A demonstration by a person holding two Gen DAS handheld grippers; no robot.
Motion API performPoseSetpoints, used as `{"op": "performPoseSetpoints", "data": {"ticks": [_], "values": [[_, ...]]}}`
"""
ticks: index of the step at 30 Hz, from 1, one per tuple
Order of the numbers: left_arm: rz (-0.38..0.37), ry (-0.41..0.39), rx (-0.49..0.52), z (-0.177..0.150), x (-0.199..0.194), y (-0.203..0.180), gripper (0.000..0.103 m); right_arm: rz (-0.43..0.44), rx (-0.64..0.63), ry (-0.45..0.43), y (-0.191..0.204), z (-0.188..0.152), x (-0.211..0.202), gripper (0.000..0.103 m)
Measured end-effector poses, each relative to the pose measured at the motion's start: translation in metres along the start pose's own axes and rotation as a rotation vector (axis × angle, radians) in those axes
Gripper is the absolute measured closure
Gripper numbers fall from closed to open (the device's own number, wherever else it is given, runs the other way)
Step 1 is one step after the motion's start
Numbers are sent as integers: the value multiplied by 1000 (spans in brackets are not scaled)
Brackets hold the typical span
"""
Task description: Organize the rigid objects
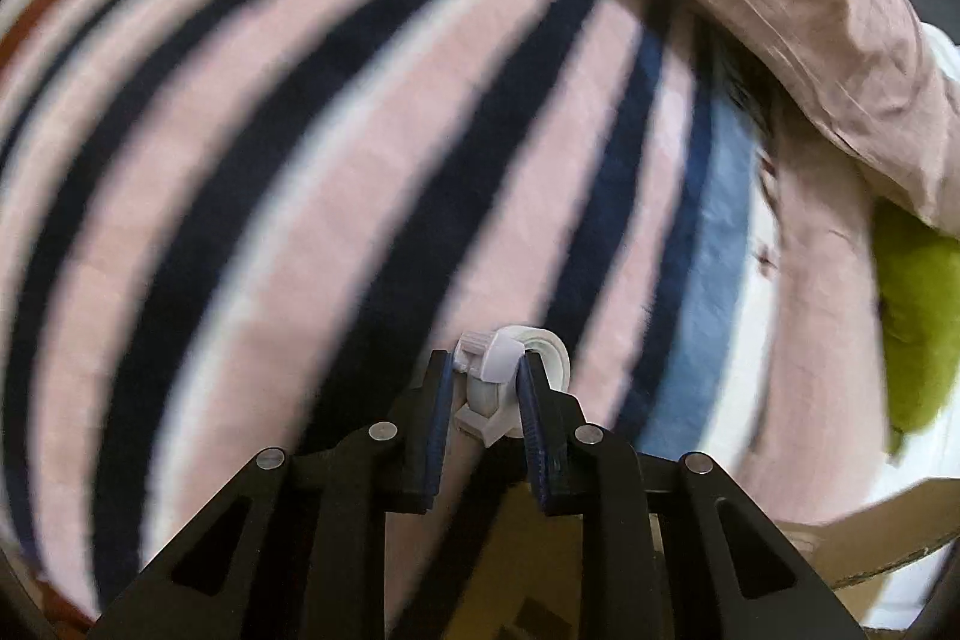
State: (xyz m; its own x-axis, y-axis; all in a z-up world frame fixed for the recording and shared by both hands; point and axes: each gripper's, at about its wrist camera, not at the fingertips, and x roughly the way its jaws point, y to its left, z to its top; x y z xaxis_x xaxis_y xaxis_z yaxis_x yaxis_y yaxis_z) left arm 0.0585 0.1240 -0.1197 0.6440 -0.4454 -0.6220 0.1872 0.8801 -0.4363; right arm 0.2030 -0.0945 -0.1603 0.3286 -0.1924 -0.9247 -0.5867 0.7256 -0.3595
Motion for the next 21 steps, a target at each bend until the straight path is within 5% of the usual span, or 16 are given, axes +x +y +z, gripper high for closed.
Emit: {"op": "performPoseSetpoints", "data": {"ticks": [9,11,13,15,21], "values": [[23,11,-1,-2,-4,-4,23,368,-181,-169,106,-32,-51,92],[29,15,0,-2,-4,-3,23,357,-205,-211,119,-39,-58,90],[31,17,3,-3,-5,-4,23,288,-193,-243,121,-43,-58,69],[33,20,3,-4,-5,-4,23,223,-160,-280,119,-49,-58,62],[38,35,3,-4,-1,-5,23,233,-74,-290,103,-49,-37,60]]}}
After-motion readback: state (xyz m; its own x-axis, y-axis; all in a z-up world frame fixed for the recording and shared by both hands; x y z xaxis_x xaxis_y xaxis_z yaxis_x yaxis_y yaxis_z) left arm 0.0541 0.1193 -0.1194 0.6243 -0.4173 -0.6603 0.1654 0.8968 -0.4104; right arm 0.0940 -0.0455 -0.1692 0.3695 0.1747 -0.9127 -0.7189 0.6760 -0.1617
